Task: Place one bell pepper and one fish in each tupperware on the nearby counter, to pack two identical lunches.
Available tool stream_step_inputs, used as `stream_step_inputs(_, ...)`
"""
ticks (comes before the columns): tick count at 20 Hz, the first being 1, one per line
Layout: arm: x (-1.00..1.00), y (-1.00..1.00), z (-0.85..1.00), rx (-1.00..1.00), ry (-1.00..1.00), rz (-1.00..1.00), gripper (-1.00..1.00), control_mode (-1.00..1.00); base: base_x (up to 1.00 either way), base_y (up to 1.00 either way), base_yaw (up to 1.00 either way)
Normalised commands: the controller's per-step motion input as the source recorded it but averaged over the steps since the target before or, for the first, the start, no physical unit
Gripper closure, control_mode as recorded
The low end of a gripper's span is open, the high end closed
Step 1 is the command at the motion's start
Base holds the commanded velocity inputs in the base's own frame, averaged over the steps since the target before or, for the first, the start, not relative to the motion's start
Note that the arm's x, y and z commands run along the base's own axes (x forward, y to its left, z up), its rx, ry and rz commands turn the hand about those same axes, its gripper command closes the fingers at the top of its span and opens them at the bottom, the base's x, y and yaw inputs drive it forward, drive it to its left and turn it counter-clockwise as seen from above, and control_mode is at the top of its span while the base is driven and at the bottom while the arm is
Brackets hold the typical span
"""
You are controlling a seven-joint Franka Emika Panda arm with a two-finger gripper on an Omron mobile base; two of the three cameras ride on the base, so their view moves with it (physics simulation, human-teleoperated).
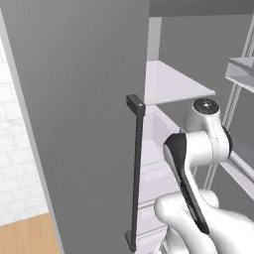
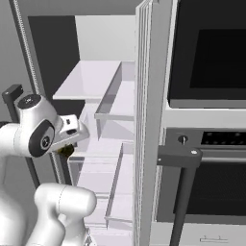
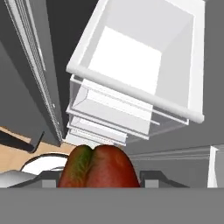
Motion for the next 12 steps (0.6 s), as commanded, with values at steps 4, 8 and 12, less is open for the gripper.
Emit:
stream_step_inputs(4,-0.83,-0.08,0.85,0.16,0.06,-0.4,1.0,-1.0,0.0,0.0,0.0)
stream_step_inputs(8,-0.86,0.0,0.54,0.12,-0.08,-0.08,1.0,-1.0,0.0,0.0,0.0)
stream_step_inputs(12,-0.64,0.0,0.45,0.03,-0.21,-0.06,1.0,-1.0,0.0,0.0,0.0)
